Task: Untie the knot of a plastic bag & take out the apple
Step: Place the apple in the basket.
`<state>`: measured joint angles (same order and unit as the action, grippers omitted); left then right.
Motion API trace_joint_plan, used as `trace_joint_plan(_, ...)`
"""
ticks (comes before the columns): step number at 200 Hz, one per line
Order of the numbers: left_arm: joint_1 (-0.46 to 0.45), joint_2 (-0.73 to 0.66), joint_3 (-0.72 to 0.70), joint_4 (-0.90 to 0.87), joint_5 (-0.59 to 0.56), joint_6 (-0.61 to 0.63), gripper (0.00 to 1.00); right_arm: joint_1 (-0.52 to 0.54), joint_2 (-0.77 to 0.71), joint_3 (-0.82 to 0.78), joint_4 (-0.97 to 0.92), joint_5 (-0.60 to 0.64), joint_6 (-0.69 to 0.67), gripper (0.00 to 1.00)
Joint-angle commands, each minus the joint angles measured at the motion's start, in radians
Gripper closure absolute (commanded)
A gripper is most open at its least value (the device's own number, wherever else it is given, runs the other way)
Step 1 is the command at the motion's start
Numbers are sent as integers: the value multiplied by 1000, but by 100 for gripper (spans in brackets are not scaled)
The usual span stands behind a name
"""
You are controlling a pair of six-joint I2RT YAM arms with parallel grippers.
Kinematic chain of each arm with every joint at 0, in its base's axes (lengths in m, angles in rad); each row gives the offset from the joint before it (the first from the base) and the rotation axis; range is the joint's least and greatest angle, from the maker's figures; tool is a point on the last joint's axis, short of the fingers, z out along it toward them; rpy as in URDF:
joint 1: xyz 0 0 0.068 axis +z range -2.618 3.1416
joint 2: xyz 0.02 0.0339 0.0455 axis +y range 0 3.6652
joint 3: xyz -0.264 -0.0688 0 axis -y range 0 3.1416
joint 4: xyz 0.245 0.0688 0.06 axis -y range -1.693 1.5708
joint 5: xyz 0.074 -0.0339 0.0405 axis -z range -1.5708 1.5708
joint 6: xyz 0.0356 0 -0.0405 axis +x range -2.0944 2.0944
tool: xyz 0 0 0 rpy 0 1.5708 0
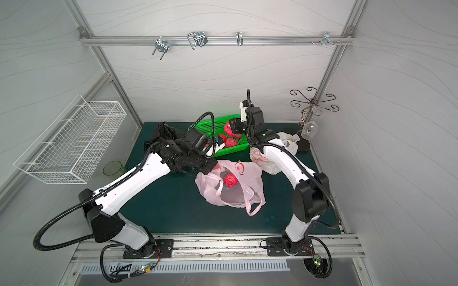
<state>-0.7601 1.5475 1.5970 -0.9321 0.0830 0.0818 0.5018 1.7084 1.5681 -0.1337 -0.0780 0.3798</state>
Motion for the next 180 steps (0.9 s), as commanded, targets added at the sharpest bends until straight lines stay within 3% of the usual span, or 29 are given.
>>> trace_joint_plan(1,2,9,49,-15,57,7,100,9,105,79,88,-117,13,87)
trace_joint_plan(41,1,11,54,-16,172,7,100,15,269,199,79,-142,0,86)
trace_joint_plan(66,1,16,59,-16,242,7,100,15,369,297,38,-136,-4,77)
trace_joint_plan(119,1,12,58,-16,223,6,100,17,530,472,-17,-169,39,80)
trace_joint_plan(127,0,13,58,-16,219,6,100,17,540,484,-18,-176,40,69)
trace_joint_plan(140,1,13,59,-17,215,6,100,17,546,500,-27,-203,25,23)
trace_joint_plan(146,1,12,57,-17,213,7,100,18,542,506,-42,-201,19,13)
trace_joint_plan(155,0,13,58,-19,208,8,100,19,526,497,-52,-195,8,9)
trace_joint_plan(180,0,13,58,-21,193,7,100,18,421,393,-21,-163,-2,10)
